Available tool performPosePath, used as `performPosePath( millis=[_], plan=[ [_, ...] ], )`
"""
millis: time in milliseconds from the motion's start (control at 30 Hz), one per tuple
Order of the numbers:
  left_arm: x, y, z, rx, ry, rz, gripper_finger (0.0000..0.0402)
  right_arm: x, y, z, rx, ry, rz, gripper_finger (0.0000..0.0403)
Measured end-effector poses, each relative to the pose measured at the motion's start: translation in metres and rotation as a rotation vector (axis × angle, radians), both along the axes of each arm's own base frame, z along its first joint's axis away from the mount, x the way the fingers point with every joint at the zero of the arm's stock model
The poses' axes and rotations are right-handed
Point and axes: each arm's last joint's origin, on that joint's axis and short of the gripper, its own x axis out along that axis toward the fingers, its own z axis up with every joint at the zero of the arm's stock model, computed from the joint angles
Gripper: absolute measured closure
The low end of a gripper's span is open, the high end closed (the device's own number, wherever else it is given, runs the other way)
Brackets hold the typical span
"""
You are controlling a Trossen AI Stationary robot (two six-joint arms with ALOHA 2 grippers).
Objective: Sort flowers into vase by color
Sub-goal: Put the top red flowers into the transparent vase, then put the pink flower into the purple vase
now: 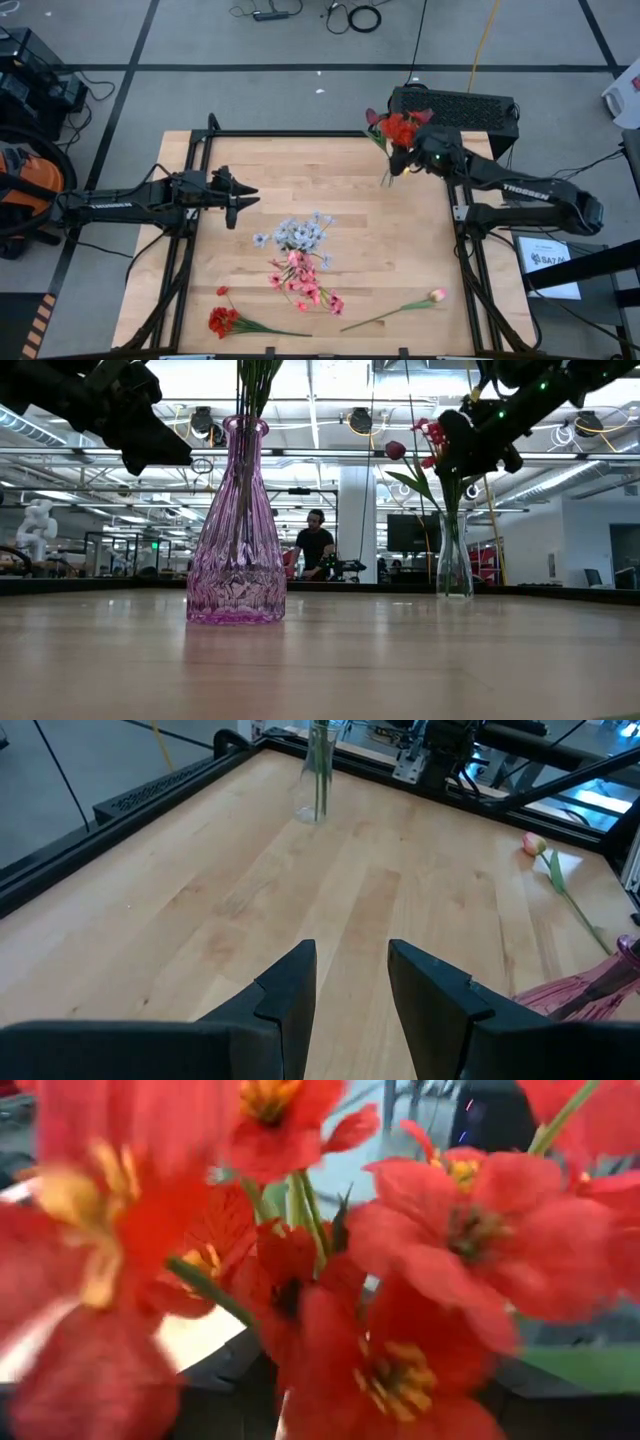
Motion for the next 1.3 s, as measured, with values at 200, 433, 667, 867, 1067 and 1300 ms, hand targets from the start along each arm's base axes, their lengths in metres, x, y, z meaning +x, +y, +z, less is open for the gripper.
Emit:
performPosePath(
  millis=[200, 433, 667, 867, 1067, 1300],
  plan=[
    [0.000, -0.002, 0.000, -0.022, -0.003, -0.058, 0.0268, -0.013, 0.010, 0.029, 0.222, -0.066, -0.015, 0.0218],
    [0.000, -0.004, 0.000, -0.046, -0.005, -0.121, 0.0268, -0.027, 0.037, 0.052, 0.496, -0.076, -0.052, 0.0262],
    [-0.001, -0.004, -0.003, -0.052, 0.023, -0.123, 0.0268, -0.010, 0.068, 0.049, 0.719, -0.180, -0.026, 0.0306],
    [-0.002, -0.004, -0.005, -0.058, 0.054, -0.122, 0.0268, 0.013, 0.098, 0.033, 0.913, -0.176, -0.095, 0.0335],
    [-0.002, -0.004, -0.005, -0.058, 0.053, -0.122, 0.0268, 0.033, 0.134, 0.006, 1.103, -0.042, -0.208, 0.0354],
    [-0.002, -0.004, -0.005, -0.058, 0.054, -0.122, 0.0268, 0.041, 0.178, -0.023, 1.238, 0.175, -0.292, 0.0369]
  ],
)
